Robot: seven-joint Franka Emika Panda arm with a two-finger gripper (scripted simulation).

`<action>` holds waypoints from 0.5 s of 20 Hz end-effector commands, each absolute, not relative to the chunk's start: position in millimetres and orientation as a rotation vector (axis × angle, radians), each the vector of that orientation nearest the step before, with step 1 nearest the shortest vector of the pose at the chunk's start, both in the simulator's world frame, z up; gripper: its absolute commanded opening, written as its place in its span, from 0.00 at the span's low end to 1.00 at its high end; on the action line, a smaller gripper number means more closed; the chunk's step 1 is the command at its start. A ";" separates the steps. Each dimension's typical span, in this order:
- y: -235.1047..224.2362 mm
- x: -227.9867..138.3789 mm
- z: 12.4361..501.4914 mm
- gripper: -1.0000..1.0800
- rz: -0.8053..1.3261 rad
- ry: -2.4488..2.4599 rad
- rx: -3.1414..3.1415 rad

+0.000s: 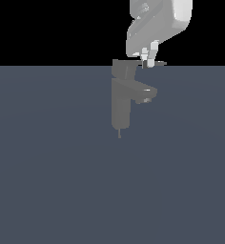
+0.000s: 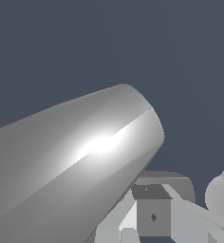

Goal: Turn on the faucet by rotating a designated handle.

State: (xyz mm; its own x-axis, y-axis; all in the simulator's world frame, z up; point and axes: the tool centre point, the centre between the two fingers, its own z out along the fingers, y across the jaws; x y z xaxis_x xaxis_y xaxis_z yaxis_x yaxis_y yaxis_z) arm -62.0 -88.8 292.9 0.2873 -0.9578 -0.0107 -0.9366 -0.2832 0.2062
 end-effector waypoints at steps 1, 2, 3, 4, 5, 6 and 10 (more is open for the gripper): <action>-94.3 -56.6 292.1 0.00 -0.196 -1.779 2.385; -96.1 -54.3 291.8 0.00 -0.196 -1.780 2.384; -97.9 -51.9 291.5 0.00 -0.195 -1.781 2.384; -99.9 -49.7 291.3 0.00 -0.195 -1.782 2.383; -101.6 -47.3 290.9 0.00 -0.195 -1.782 2.383; -103.5 -45.1 290.7 0.00 -0.194 -1.784 2.382; -110.7 -36.0 289.6 0.00 -0.193 -1.787 2.380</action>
